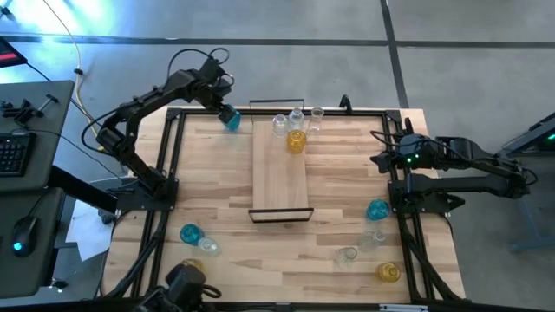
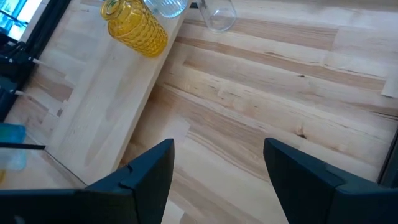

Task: Sort vases onto shelf
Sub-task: Put the top blue flower vase on the shelf

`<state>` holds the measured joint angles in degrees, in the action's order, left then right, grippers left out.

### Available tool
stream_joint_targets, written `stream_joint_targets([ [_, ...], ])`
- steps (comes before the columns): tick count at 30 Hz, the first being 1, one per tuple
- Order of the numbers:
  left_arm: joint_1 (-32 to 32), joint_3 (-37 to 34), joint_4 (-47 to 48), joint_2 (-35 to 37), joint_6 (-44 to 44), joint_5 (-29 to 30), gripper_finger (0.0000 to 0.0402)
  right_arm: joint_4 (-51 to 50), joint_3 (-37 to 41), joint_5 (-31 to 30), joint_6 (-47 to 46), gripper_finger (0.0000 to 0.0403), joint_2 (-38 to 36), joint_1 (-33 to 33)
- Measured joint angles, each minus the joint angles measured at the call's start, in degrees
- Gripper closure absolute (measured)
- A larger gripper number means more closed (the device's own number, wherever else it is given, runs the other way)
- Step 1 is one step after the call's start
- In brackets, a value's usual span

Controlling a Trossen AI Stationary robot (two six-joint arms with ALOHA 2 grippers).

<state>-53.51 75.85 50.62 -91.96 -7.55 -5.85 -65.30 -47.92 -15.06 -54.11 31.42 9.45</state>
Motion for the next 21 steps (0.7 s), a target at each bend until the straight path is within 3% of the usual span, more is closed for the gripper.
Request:
stream_joint_targets([
  [21, 0.36, -0.02, -3.86, -3.34, -2.05, 2.97, 0.0108, 0.00, 0.00, 0.68, -1.35, 0.0160, 0.00, -0.02],
])
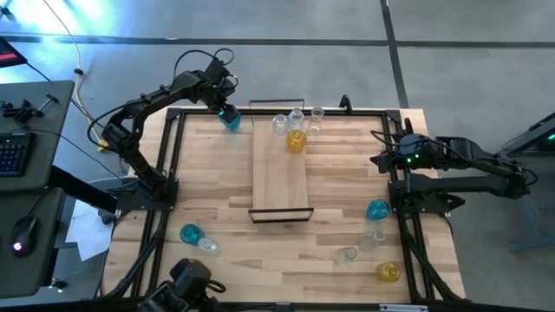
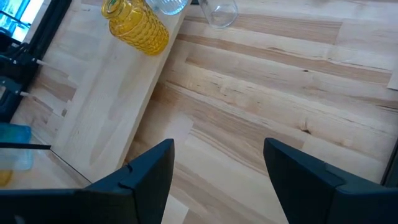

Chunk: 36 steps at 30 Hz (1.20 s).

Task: Sort vases onto shelf
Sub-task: Put the top blue flower vase on the shelf

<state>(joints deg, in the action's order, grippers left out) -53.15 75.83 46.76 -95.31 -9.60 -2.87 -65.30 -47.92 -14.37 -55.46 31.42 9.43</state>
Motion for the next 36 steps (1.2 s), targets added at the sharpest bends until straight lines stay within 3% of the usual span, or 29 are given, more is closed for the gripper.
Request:
stream_joint_targets([
  [30, 1.10, 0.04, -0.37, -3.10, 0.36, 0.60, 0.0108, 0.48, 0.00, 0.48, -0.26, 0.0160, 0.00, 0.02],
  [36, 1.11, 0.04, -0.33, -3.10, 0.36, 2.07, 0.0132, 0.48, 0.00, 0.46, 0.09, 0.0160, 0.00, 0.00],
])
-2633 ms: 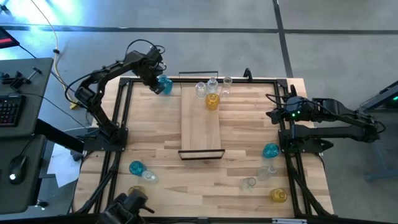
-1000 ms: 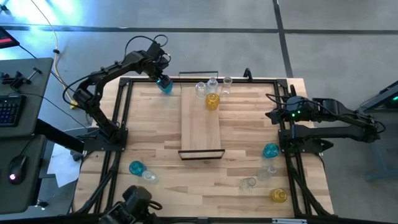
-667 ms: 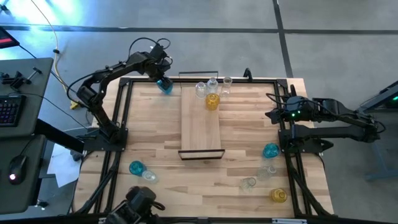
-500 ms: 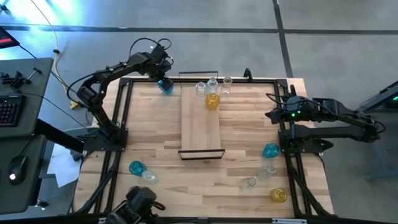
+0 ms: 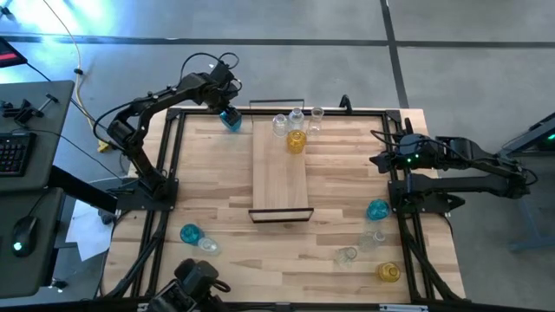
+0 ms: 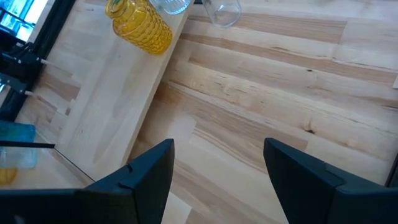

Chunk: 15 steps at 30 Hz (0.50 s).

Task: Sort vases onto shelf
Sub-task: Put the top blue flower vase on the shelf

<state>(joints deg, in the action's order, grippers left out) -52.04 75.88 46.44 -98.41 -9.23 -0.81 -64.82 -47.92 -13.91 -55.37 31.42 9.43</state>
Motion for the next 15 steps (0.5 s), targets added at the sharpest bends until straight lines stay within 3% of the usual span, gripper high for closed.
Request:
stream_joint_targets([
  [8, 0.01, -0.01, 0.00, 0.02, 0.01, -0.01, 0.0203, 0.00, 0.00, 0.00, 0.37, 0.0160, 0.00, 0.02],
  [15, 0.42, -0.02, 0.20, 0.04, 0.02, 0.07, 0.0203, 0.00, 0.00, 0.00, 0.37, 0.0160, 0.00, 0.01],
])
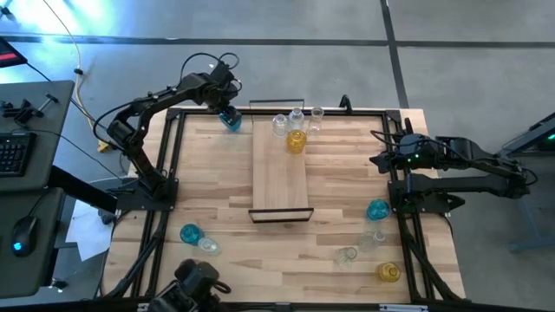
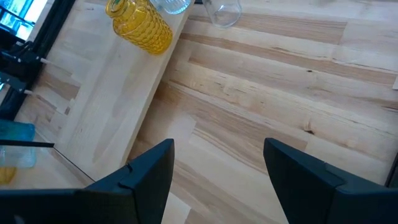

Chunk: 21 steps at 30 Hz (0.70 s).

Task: Sort vases onto shelf
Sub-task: Put the top blue flower vase on the shelf

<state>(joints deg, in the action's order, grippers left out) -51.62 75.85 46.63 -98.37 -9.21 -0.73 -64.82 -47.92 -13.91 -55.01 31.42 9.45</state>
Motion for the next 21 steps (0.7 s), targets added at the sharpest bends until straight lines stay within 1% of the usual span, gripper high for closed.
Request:
stream_joint_targets([
  [6, 1.27, 0.00, 0.20, 0.04, 0.64, 1.96, 0.0200, 0.00, 0.00, 0.00, 0.00, 0.0160, 0.00, 0.00],
  [13, 2.22, 0.04, 3.31, 0.55, 1.66, 2.06, 0.0201, 0.00, 0.00, -0.02, 0.57, 0.0160, 0.00, -0.01],
  [16, 2.63, -0.17, 4.70, 1.66, 1.87, 2.10, 0.0201, 0.00, 0.00, -0.02, 1.07, 0.0160, 0.00, 0.01],
  [21, 2.69, -0.07, 6.34, 5.46, 3.63, 1.42, 0.0201, -0.01, 0.00, -0.04, 1.53, 0.0160, 0.00, -0.01],
])
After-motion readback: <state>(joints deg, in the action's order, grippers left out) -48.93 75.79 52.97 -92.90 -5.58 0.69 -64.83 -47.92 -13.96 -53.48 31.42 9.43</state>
